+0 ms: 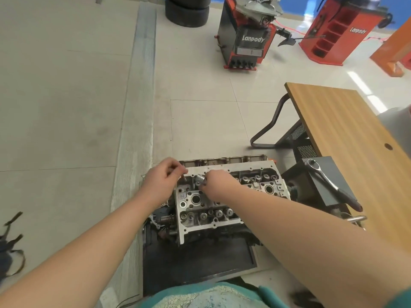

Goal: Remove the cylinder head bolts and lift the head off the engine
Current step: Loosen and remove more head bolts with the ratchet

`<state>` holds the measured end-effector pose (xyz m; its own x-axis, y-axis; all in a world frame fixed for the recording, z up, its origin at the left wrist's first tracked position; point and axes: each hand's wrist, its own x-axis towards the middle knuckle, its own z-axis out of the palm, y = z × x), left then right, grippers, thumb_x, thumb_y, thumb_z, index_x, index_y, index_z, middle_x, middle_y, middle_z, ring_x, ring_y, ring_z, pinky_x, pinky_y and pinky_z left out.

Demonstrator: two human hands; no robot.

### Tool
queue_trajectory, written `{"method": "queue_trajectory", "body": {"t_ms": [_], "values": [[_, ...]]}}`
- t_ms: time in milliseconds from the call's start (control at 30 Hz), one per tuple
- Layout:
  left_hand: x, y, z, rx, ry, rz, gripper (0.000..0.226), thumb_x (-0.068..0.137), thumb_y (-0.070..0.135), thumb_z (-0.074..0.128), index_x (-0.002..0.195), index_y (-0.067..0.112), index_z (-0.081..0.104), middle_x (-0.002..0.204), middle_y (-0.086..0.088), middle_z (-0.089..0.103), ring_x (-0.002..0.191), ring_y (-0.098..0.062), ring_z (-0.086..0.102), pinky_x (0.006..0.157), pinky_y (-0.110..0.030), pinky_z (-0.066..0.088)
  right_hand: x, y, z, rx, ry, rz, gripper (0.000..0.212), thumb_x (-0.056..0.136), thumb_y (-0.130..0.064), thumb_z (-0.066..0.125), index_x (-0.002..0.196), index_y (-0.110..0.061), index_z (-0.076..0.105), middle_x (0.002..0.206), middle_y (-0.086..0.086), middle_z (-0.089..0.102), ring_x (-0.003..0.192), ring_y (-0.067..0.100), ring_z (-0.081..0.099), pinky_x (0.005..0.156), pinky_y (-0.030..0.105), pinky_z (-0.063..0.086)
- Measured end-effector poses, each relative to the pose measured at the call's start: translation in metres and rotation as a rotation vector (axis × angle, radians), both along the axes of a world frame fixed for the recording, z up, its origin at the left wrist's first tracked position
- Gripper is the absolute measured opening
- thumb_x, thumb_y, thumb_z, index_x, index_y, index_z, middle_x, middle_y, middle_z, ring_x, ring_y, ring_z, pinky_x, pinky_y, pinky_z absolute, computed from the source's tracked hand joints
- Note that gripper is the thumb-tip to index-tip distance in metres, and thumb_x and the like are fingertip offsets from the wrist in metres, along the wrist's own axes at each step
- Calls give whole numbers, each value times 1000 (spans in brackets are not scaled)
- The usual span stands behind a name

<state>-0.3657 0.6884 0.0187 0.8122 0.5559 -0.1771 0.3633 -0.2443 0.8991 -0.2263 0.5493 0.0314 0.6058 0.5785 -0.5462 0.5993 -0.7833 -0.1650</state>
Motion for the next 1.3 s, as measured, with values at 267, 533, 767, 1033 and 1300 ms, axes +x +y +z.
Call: {"method": "queue_trajectory", "body": {"t_ms": [267, 533, 767, 1033, 1300], "values": [[19, -5, 9, -852, -390, 475, 45, 90, 59, 66, 93, 15, 56, 66, 2, 49, 53, -11, 45, 47, -26, 46, 8, 4, -15, 18, -8, -31, 21, 103, -32, 61, 109, -12, 61, 92, 5, 66, 76, 22, 64, 66, 37, 56], [35, -36, -2, -328, 104, 74, 16, 105, 34, 66, 102, 27, 80, 73, 11, 76, 57, -3, 63, 59, -29, 52, 15, -13, 23, 438, -46, 7, 11, 96, -32, 61, 89, -24, 57, 75, -5, 63, 66, 18, 62, 54, 32, 50], [76, -77, 10, -1103, -199, 71, 22, 111, 22, 50, 109, 6, 64, 72, -9, 54, 64, -22, 53, 62, -36, 56, 62, -27, 43, 726, 152, -222, 29, 100, -49, 61, 80, -30, 51, 73, -8, 63, 62, 3, 57, 54, 21, 42], [68, -78, -15, -1077, -236, 356, 29, 97, 36, 70, 86, 8, 72, 78, -8, 66, 68, -21, 65, 70, -36, 63, 91, -60, -12, 20, 58, 229, 28, 101, -45, 58, 91, -19, 63, 82, -1, 63, 81, 25, 64, 68, 33, 52], [59, -87, -28, -849, -184, 477, 20, 108, 13, 59, 125, 13, 69, 91, -9, 77, 84, -27, 73, 76, -39, 64, 93, -58, 5, 65, 62, 274, 22, 103, -31, 55, 90, -14, 62, 83, 2, 63, 77, 24, 65, 71, 40, 61]]}}
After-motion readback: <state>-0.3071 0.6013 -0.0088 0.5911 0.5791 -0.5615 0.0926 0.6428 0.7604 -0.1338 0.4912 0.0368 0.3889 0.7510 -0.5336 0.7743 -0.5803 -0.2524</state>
